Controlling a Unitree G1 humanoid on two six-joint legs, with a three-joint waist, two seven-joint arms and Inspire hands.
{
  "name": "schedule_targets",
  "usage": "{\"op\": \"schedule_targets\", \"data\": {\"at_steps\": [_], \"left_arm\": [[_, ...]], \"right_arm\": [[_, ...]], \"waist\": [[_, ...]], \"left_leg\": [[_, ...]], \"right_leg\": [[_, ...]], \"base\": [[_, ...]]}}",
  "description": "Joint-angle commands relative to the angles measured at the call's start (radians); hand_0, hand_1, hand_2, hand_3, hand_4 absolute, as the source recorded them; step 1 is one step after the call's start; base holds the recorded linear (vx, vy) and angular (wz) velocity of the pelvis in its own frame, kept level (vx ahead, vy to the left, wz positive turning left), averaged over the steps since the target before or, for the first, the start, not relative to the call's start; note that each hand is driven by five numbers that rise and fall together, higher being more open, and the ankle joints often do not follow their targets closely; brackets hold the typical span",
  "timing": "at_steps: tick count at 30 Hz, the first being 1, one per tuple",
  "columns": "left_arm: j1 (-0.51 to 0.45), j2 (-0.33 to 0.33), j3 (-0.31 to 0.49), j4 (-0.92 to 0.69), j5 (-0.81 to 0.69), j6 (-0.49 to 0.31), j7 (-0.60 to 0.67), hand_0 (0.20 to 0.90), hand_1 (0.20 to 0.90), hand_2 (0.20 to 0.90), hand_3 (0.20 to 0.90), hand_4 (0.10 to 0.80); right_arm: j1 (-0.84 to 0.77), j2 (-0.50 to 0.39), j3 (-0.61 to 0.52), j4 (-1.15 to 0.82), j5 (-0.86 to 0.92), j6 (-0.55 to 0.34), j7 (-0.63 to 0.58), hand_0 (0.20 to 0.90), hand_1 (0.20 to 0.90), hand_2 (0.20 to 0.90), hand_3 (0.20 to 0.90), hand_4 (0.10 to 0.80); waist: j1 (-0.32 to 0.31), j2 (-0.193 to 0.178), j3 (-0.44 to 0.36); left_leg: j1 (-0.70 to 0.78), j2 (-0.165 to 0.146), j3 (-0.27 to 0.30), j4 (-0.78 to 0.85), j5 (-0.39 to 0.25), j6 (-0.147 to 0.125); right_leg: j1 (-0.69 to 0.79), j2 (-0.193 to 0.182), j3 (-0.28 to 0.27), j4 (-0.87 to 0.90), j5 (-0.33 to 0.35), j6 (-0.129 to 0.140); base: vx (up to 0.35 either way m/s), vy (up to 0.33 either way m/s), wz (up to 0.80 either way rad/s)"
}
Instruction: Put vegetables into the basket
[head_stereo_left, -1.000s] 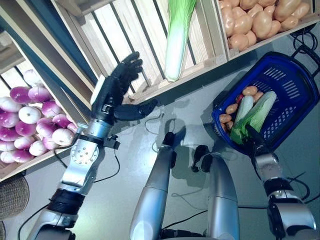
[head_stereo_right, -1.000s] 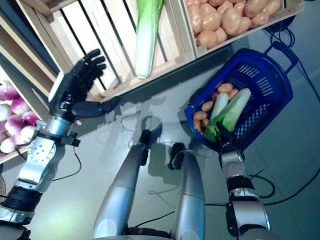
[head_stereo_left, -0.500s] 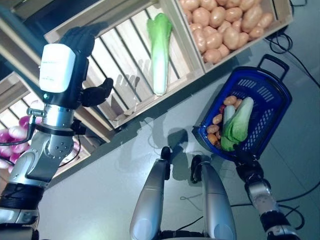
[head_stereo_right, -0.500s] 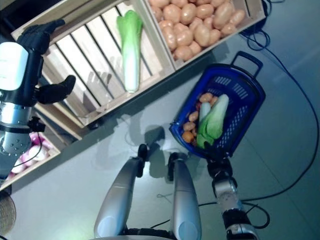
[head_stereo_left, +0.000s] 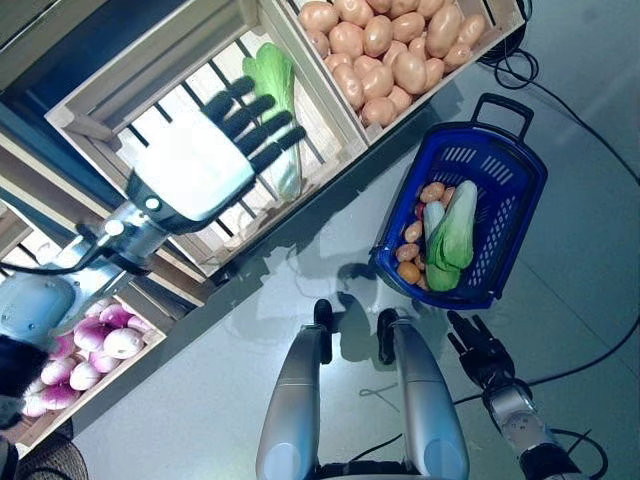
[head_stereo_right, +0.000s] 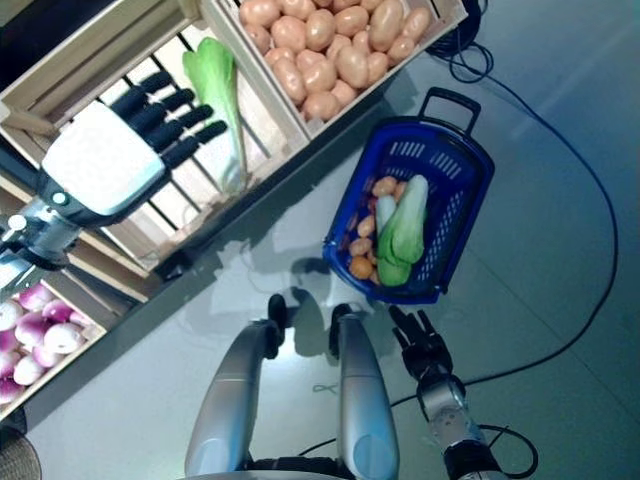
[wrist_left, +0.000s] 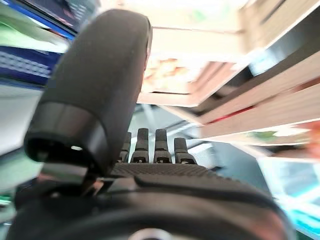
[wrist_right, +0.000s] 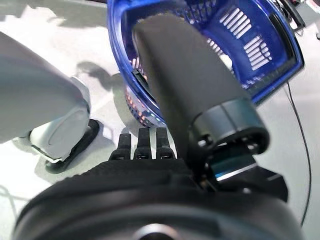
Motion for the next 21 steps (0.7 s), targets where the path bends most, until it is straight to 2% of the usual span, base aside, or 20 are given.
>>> {"op": "schedule_targets", "data": {"at_steps": [1,3,4,13,17,21], "left_arm": [[-0.079,0.053,0.054,0.022,0.004,0.016,0.04,0.9,0.9,0.9,0.9,0.8],[-0.11,0.087,-0.01,0.051,0.019,0.011,0.026,0.9,0.9,0.9,0.9,0.8],[-0.115,0.091,-0.027,0.061,0.021,0.008,0.02,0.9,0.9,0.9,0.9,0.8],[-0.221,0.116,-0.168,0.135,-0.001,0.013,-0.07,0.9,0.9,0.9,0.9,0.8],[-0.245,0.116,-0.203,0.179,-0.03,0.041,-0.089,0.9,0.9,0.9,0.9,0.8],[-0.245,0.113,-0.203,0.21,-0.043,0.091,-0.073,0.9,0.9,0.9,0.9,0.8]], "right_arm": [[0.037,-0.061,-0.009,-0.08,-0.008,-0.003,0.061,0.9,0.9,0.9,0.9,0.8],[0.05,-0.076,0.001,-0.103,-0.004,0.01,0.066,0.9,0.9,0.9,0.9,0.8],[0.055,-0.081,0.003,-0.104,-0.002,0.014,0.069,0.9,0.9,0.9,0.9,0.8],[0.045,-0.125,0.026,-0.112,0.017,0.03,0.076,0.9,0.9,0.9,0.9,0.8],[0.046,-0.131,0.025,-0.118,0.014,0.03,0.078,0.9,0.9,0.9,0.9,0.8],[0.044,-0.138,0.03,-0.124,0.026,0.03,0.073,0.9,0.9,0.9,0.9,0.8]], "waist": [[-0.034,0.013,-0.025],[-0.045,0.01,-0.021],[-0.047,0.01,-0.022],[-0.059,0.009,-0.003],[-0.061,0.008,-0.002],[-0.058,0.007,-0.002]], "left_leg": [[-0.022,-0.007,0.038,0.041,-0.004,0.022],[-0.025,0.002,0.046,0.045,-0.005,0.028],[-0.019,0.002,0.041,0.054,-0.029,0.022],[-0.065,0.022,0.05,0.097,-0.031,0.031],[-0.085,0.03,0.053,0.104,-0.03,0.032],[-0.096,0.033,0.052,0.099,-0.026,0.031]], "right_leg": [[0.051,-0.019,-0.051,-0.152,0.207,-0.011],[0.043,-0.019,-0.047,-0.15,0.211,-0.01],[0.049,-0.016,-0.04,-0.142,0.19,-0.003],[-0.003,-0.02,-0.034,-0.104,0.197,-0.004],[-0.023,-0.021,-0.032,-0.099,0.199,-0.003],[-0.036,-0.021,-0.033,-0.101,0.201,-0.002]], "base": [[0.034,0.051,-0.22],[0.081,0.055,-0.14],[0.104,0.037,-0.05],[0.016,0.032,-0.08],[0.0,0.0,0.0],[-0.019,0.006,-0.04]]}}
